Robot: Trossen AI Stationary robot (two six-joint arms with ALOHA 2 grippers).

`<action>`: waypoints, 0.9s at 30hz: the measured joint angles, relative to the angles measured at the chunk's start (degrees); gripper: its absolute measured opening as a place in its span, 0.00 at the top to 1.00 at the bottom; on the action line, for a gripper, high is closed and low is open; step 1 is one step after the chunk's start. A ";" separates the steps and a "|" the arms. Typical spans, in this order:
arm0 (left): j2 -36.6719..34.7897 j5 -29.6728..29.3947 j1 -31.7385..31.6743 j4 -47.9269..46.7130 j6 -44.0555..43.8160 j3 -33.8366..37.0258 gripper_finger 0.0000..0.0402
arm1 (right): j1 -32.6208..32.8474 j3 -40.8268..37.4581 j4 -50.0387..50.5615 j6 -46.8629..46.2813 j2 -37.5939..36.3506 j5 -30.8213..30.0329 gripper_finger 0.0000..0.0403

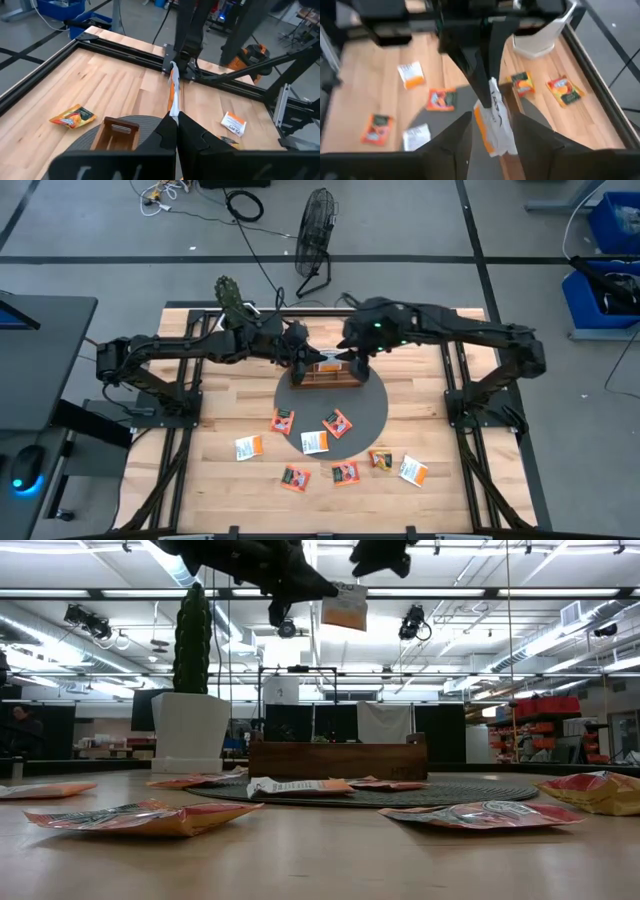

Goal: Pick & Place Tea
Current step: Put the white tea bag into the right section of the wooden organizer

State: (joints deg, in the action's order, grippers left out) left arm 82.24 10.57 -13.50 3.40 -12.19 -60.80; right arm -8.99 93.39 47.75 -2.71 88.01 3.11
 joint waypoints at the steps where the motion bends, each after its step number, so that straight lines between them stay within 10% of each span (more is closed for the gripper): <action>1: 0.00 -0.02 -0.02 -0.01 0.00 0.00 1.00 | 0.00 1.10 0.65 1.04 1.06 0.00 0.63; 27: 0.00 -0.15 0.61 -0.75 3.03 0.02 1.00 | -2.60 5.66 5.17 4.06 6.61 5.48 0.64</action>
State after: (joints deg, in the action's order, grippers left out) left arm 82.24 10.41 -12.88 2.66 -9.16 -60.77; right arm -11.60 99.04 52.93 1.35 94.62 8.59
